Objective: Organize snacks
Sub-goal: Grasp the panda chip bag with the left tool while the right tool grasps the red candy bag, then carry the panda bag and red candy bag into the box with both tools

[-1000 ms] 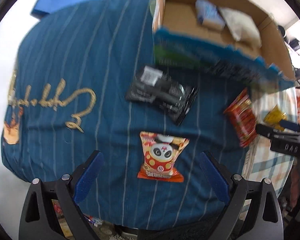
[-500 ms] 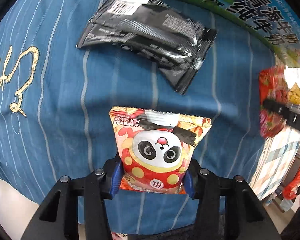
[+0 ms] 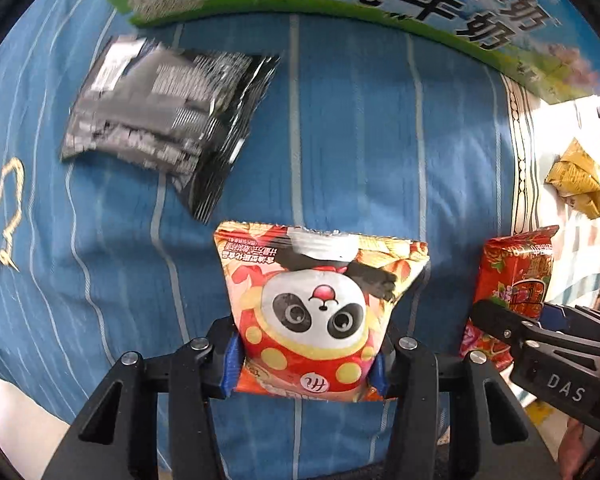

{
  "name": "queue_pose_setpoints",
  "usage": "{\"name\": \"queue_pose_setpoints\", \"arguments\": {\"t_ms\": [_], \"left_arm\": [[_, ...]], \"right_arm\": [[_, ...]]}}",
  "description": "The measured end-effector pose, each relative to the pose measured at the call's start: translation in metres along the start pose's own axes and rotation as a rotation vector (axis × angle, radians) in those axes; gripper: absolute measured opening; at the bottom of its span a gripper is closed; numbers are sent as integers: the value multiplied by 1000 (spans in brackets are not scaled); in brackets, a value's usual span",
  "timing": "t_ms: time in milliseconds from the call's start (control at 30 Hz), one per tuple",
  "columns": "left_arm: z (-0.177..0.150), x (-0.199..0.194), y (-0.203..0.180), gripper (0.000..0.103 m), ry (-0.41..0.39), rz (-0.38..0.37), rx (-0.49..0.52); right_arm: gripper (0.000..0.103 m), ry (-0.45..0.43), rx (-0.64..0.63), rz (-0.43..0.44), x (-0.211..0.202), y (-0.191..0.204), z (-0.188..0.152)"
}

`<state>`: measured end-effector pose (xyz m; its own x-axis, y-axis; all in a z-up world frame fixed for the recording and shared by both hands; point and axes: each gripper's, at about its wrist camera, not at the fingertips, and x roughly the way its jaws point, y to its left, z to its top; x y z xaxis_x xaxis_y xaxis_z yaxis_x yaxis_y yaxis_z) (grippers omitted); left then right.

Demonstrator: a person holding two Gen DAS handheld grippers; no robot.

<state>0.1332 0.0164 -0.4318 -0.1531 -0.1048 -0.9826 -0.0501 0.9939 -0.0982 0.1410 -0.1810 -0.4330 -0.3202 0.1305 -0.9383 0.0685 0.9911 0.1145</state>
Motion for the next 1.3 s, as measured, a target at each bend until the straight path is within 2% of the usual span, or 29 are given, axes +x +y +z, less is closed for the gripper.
{"name": "queue_pose_setpoints", "arguments": {"t_ms": [167,300,367,433,467,600,900,1133,1300], "left_arm": [[-2,4,-17,46,-21,53,36],[3,3,-23,45,-22,64,30],[17,-2,-17,44,-20,63,27],[11,-4,-21,44,-20,55,27],[18,-21,-19,44,-19,56,29],[11,-38,-24,44,-54,78,43],[-6,-115,-32,44,-173,7,42],[-13,-185,-32,44,-263,-74,59],[9,-221,-34,44,-328,-83,95]], "right_arm": [[54,1,15,-17,10,2,-1],[54,-1,5,-41,8,28,14],[51,-7,-1,-52,7,33,13],[49,-17,-13,-63,6,44,20],[49,-26,-19,-69,7,49,15],[48,-70,-57,-78,-9,56,5],[47,-199,-156,-34,-81,79,-26],[47,-286,-180,53,-146,77,-40],[47,-342,-178,122,-189,68,-39]]}}
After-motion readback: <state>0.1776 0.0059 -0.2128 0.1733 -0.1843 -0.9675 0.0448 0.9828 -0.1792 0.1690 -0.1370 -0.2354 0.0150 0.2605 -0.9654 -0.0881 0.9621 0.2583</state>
